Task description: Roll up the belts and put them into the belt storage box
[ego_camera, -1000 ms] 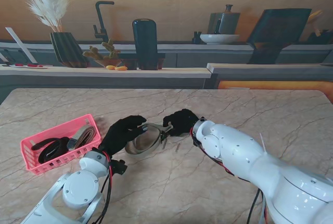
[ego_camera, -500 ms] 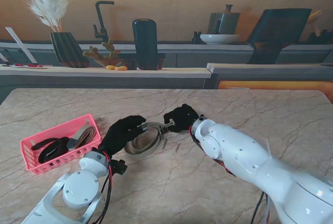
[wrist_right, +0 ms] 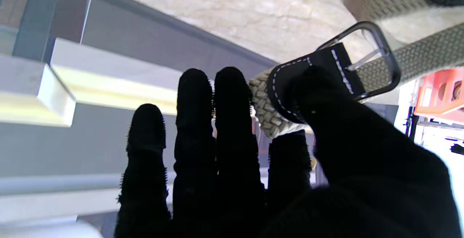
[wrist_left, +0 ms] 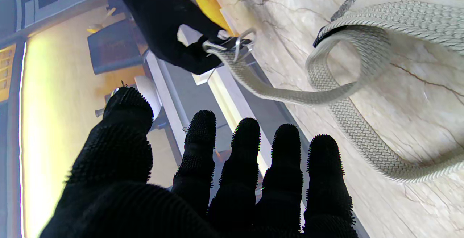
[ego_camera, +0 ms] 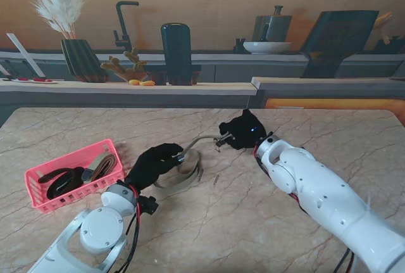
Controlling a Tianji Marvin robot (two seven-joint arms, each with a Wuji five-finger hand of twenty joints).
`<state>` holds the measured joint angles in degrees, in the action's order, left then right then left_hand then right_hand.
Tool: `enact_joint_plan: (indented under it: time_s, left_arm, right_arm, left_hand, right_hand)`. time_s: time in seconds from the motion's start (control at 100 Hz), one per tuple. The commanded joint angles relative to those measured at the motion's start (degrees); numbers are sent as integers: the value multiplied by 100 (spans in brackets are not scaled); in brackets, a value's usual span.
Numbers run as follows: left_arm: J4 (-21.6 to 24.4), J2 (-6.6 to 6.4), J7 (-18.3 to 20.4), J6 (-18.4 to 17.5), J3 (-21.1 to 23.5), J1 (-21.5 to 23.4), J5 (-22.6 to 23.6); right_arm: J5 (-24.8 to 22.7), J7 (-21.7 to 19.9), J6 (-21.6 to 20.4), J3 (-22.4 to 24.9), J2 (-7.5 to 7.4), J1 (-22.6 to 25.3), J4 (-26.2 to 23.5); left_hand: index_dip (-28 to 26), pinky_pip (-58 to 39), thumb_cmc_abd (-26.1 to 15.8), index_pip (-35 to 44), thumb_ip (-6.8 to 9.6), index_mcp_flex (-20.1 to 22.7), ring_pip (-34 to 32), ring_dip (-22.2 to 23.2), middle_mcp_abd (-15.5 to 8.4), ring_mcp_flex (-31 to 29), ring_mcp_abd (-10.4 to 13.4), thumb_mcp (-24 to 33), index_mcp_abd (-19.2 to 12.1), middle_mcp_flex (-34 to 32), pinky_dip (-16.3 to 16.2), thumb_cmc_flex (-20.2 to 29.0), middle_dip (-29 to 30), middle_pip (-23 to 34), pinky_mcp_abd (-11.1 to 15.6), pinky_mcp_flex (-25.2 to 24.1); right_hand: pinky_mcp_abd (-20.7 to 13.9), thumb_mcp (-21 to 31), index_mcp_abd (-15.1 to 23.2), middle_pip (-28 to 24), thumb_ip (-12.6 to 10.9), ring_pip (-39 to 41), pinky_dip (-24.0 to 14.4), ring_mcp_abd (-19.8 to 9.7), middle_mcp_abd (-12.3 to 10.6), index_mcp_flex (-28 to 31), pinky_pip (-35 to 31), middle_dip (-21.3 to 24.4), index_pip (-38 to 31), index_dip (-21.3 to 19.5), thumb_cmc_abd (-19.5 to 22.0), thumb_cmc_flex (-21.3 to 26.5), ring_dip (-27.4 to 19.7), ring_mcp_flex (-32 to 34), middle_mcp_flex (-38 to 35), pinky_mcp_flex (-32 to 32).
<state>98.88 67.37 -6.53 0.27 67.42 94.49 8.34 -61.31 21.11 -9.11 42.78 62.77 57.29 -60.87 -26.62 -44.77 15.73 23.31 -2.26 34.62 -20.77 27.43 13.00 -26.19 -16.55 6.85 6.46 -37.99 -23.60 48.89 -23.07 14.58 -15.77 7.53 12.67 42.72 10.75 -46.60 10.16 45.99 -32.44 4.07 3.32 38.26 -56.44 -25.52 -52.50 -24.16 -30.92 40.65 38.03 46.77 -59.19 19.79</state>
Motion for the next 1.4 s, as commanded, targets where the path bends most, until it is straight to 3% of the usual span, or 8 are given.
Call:
enact_joint_plan:
  time_s: [0.0,0.14,0.26,0.38,0.51,0.84,1.07,1.39]
  left_arm:
    - [-45,23,-14,37,-63,-26,100]
    - [-131,44,-175,115,-217,-171,393]
    - [-251,39,-244,144,-380,-393,746]
    - [-470,50,-356,167,-579,-695,1083]
    - [-712,110,-514,340,-829,-1013,1217]
    - [-1031,224,-514,532,-1081,-1280,761]
    - [-1083,327,-423,677,-1131,-1227,-42]
    - [-891,445,-490,320,-1329,-984,-942]
  right_arm:
    - [-63,78,-81,165,-125,150,-278]
    - [-458,73,-263,799,-229,614,-891]
    - [-714,-13,-447,1260,-287,1005,-1423]
    - [-936,-108,-573,1613,-328,1355,-1905]
    - [-1121,-76,-667,1868,-350,1644,-2283]
    - [-1565,728,-668,2180,-390,1991,-2652]
    - [-1625,1092,-483,2293,-357,2108,-2829]
    - [-1377,1306,-247,1936,-263,1947,-2671]
  left_hand:
    - [-67,-138,-232,-115,-20,70,8,9,-42,95,39,-121,-191,135,-11,129,16,-132,18,-48]
    - [-33,-113,-187,-185,0,-144,109,-62,-52,287,141,-115,-159,462,2,185,77,-201,163,-84]
    - [49,133,-104,-211,34,-527,284,-305,-105,659,317,23,-146,993,127,129,270,-210,456,-253]
    - [181,443,-47,-288,39,-956,431,-531,-143,1078,449,240,-119,1504,281,8,463,-236,708,-476]
    - [328,557,-100,-394,51,-1363,402,-591,-135,1340,476,324,-50,1851,337,-76,574,-169,795,-619]
    - [428,422,-257,-262,41,-1545,285,-625,-172,1321,509,410,-23,1857,275,-29,637,-21,832,-632]
    - [517,501,-341,-302,61,-1653,299,-660,-148,1377,515,430,61,1903,317,-5,671,-23,917,-687]
    - [575,476,-570,-179,51,-1749,210,-665,-165,1391,537,380,68,1928,309,77,688,70,986,-703]
  right_hand:
    - [125,204,516,-122,13,166,122,-83,101,244,-159,24,-715,-295,614,358,44,-64,24,-87]
    - [123,199,378,-147,-1,169,154,-17,173,245,-170,29,-708,-299,630,404,33,-104,50,-116]
    - [140,209,290,-150,-22,171,183,31,230,336,-167,31,-673,-269,562,433,26,-94,13,-134]
    - [137,284,154,-108,-36,154,208,74,294,461,-157,26,-610,-227,462,419,24,-20,-102,-117]
    - [129,373,40,-88,-46,178,216,118,352,561,-146,-4,-562,-172,373,402,62,56,-183,-86]
    - [85,370,369,47,-22,120,213,-49,173,561,-106,34,-512,-167,377,286,98,51,-226,-63]
    - [85,361,356,86,-40,116,205,-56,173,564,-97,67,-518,-138,360,277,106,60,-260,-61]
    - [102,408,256,94,-78,182,200,-7,218,641,-90,123,-538,24,247,275,133,122,-356,-38]
